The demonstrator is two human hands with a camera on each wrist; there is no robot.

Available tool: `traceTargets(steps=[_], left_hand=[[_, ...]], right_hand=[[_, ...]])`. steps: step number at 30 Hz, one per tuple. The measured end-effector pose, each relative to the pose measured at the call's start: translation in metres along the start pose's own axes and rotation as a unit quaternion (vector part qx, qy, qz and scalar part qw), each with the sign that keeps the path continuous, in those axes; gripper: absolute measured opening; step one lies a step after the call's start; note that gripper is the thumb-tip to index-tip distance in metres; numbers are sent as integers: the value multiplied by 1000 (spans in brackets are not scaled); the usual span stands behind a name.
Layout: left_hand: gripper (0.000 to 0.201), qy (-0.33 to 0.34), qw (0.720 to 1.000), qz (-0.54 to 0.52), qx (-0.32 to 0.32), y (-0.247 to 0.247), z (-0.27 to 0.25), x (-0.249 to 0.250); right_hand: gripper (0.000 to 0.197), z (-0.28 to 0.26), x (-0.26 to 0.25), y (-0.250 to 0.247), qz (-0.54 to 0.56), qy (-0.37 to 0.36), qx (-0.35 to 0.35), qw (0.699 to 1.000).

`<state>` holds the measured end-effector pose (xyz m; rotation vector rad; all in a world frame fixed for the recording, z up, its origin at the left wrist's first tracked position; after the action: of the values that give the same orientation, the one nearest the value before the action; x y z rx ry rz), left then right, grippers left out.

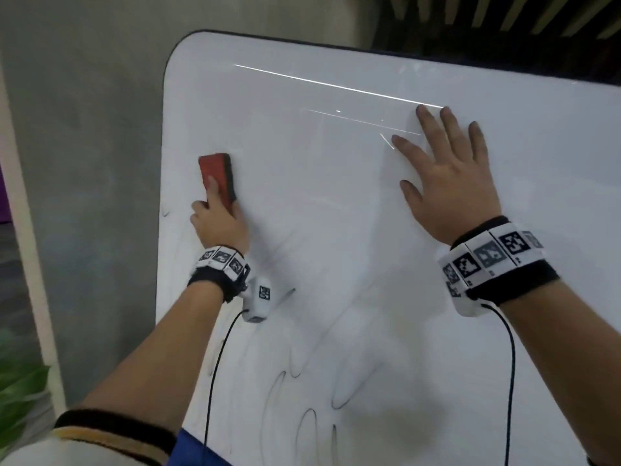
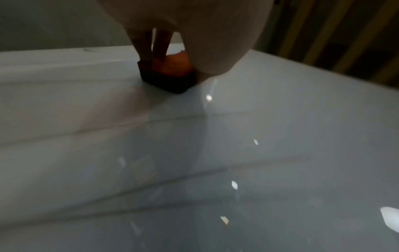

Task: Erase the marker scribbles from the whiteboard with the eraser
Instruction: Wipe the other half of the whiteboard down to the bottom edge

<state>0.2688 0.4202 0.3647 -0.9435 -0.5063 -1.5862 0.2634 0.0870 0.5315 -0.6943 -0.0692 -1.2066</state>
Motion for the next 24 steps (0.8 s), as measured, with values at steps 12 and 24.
traceTargets(steps=[12, 24], left_hand=[[65, -156, 985, -7, -73, -5, 26, -93], [64, -243, 970, -8, -1, 8, 51, -133]], right_hand=[[74, 8, -88, 43, -26, 15, -38, 999], [72, 3, -87, 52, -28, 2, -34, 999]])
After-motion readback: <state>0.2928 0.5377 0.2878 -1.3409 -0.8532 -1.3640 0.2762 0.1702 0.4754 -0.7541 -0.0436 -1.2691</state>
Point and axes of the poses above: each hand's wrist, its own z-axis towards the middle knuckle, its own y-axis out of the palm, x = y × z, the point moved 5 cm from there along z, towards the middle knuckle, and after that the axes turned 2 degrees about y, right-handed, at the moved point
